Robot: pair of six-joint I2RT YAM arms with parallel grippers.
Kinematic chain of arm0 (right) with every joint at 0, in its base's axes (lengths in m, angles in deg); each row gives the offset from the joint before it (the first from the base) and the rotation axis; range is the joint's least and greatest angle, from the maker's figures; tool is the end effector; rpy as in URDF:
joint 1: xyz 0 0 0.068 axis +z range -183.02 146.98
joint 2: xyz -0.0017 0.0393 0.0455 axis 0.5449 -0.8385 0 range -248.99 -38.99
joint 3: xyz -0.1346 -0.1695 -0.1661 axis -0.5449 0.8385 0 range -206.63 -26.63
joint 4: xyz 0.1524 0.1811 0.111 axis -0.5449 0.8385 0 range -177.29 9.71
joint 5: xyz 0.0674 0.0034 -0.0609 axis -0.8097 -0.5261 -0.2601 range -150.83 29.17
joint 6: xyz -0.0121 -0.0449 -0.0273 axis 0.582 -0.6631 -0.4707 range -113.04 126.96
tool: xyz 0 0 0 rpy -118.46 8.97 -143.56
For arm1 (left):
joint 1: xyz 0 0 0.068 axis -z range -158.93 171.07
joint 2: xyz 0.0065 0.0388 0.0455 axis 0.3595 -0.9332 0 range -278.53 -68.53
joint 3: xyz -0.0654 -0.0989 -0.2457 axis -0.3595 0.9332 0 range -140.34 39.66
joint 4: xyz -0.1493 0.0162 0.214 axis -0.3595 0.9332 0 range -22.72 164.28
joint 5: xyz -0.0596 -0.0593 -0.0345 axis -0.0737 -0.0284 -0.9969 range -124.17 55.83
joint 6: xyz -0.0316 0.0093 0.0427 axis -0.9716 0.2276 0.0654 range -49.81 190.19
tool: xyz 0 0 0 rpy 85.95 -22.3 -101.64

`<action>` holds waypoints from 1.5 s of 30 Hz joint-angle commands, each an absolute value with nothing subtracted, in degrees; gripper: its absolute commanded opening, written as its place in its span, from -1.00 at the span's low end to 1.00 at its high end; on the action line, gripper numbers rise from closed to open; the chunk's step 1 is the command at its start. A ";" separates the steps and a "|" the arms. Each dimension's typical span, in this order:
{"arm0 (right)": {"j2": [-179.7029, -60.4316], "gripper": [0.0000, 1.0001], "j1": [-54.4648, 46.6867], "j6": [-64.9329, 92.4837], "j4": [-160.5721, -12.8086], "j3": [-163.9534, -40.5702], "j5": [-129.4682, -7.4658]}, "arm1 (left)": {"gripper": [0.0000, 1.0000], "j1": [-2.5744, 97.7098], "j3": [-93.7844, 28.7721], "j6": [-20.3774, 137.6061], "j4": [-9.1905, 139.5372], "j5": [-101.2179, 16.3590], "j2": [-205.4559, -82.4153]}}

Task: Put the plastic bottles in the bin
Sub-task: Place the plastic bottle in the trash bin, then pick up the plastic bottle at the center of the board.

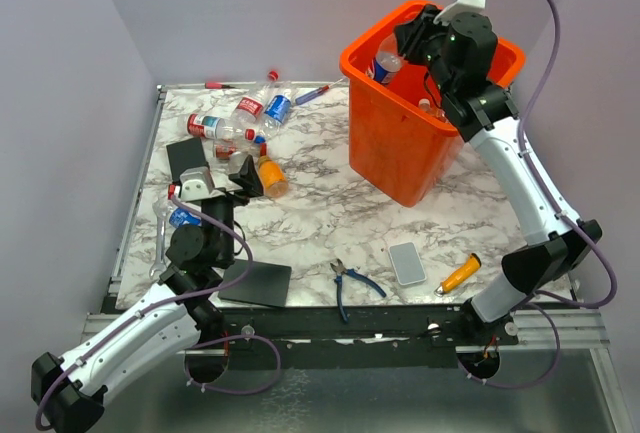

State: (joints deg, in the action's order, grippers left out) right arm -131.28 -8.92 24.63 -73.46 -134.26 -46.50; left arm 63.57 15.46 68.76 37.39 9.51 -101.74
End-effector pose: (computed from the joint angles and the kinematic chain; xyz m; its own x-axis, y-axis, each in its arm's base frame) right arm 0.3316 0.1387 0.5028 -0.0286 0.3094 -0.9505 -0.1691 0.9357 0.3097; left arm 0.1225 -0.0789 0.3145 0.2623 -0.2650 -0.9279 0.0196 0.9628 -0.2695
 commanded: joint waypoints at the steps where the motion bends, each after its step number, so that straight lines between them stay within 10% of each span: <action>1: -131.05 -0.99 -8.81 27.01 -71.66 -131.41 -57.08 | 0.98 63.67 15.49 68.64 38.01 10.73 -101.23; 15: -130.69 -0.96 -8.84 18.46 -59.58 -127.06 -64.95 | 0.98 63.64 15.14 68.56 38.51 9.96 -103.52; 19: -129.01 0.19 -8.78 19.72 -59.06 -127.46 -63.37 | 0.98 63.65 15.08 68.52 38.62 9.69 -104.18; 23: -127.56 0.63 -8.77 21.33 -58.29 -132.14 -60.36 | 0.98 63.68 15.06 68.61 38.78 9.85 -104.71; 34: -119.66 0.64 -8.68 26.51 -58.49 -138.82 -71.44 | 0.98 63.64 14.26 68.40 39.78 11.72 -107.74; 45: -97.69 0.59 -5.07 24.03 -64.76 -106.48 -93.17 | 0.98 57.17 -3.44 45.12 72.92 5.75 -126.40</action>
State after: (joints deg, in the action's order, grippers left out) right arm -103.58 -5.49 25.35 -62.10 -115.97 -84.25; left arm 62.10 2.91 59.25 54.46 12.94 -118.61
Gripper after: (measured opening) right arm 0.789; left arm 0.990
